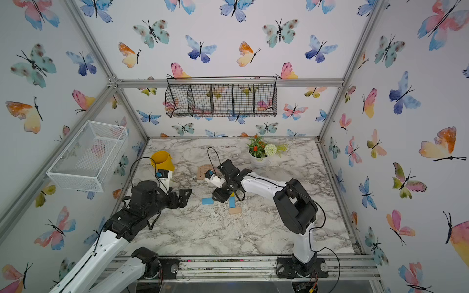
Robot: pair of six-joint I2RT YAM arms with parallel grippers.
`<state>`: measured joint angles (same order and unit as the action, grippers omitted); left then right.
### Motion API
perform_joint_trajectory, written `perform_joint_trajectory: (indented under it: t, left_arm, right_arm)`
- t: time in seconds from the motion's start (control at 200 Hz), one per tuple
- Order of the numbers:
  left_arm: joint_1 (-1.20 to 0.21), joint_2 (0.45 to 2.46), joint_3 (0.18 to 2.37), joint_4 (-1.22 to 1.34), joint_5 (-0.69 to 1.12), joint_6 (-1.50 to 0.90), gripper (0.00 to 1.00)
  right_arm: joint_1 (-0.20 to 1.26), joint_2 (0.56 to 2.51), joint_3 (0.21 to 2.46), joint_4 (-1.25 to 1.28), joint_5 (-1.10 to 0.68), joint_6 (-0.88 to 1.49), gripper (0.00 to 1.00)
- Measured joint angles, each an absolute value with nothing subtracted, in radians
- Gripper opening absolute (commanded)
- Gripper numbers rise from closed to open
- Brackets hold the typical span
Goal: Assemble the letter c with building blocks
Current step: Pick up the building block from the center of the board.
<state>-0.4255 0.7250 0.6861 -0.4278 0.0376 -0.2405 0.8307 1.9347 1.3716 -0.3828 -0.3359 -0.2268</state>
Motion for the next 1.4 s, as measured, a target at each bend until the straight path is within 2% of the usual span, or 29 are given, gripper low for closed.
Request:
perform_joint_trajectory:
  t: [0.465,0.671,0.911,1.396]
  left_arm:
    - [-0.398,0.723,0.686,-0.427,0.045,-0.241,1.0]
    - [-0.397,0.725,0.686,-0.427,0.049,-0.241,1.0]
    - [-0.395,0.732,0.686,-0.427,0.05,-0.241,1.0]
    - [-0.395,0.733,0.686,-0.427,0.05,-0.241,1.0]
  right_arm:
    - [0.877,2.14,1.565,-0.448,-0.267,-0.426,0.79]
    - [0.898,2.161,1.58,-0.478,-0.26,-0.455,0.8]
    - [0.905,2.223,1.659,-0.515,-0.262,-0.477,0.69]
    - [0.905,2.23,1.669,-0.543,-0.266,-0.503,0.44]
